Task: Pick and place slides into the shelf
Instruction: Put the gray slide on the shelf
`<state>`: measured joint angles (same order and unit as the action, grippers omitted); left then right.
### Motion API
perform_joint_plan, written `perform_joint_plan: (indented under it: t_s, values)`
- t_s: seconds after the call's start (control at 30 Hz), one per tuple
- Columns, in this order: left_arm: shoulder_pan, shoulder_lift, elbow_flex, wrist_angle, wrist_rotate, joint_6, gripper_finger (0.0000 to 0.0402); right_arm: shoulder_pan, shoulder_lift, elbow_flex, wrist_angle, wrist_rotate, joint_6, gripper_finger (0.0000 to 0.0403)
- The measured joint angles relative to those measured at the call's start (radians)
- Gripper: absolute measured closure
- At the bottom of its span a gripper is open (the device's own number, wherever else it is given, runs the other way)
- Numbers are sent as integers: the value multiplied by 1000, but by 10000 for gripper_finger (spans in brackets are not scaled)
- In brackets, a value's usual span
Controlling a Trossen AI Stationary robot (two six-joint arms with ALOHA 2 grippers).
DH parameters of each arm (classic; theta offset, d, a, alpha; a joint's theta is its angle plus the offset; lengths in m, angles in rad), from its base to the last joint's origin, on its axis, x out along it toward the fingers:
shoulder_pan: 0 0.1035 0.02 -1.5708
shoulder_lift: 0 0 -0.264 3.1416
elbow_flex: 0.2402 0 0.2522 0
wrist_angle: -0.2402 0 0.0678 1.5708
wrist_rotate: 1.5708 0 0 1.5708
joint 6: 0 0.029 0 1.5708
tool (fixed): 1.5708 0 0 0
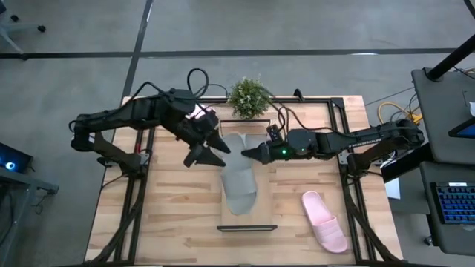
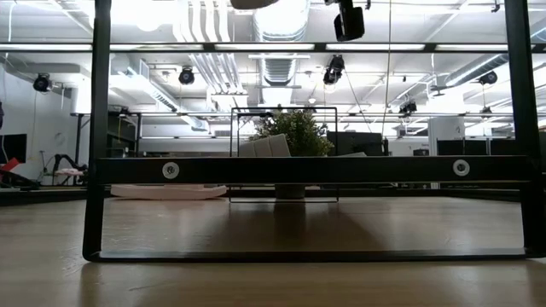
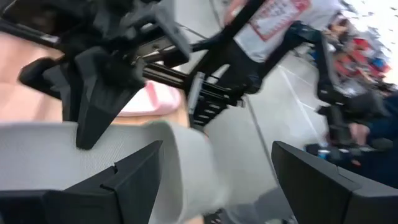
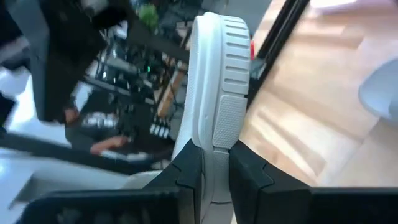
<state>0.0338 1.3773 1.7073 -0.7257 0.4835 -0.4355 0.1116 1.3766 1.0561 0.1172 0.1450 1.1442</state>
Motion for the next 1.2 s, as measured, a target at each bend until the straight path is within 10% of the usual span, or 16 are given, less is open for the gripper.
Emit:
perform_joint_plan:
  t_s: [0.9, 1.2]
  values:
    - [0, -109, -13, -91, -609, -32, 120, 141, -15, 13, 0, 542, 15, 362]
    - [-1, -116, -13, -111, -653, -32, 120, 197, -16, 1, -2, 700, 55, 363]
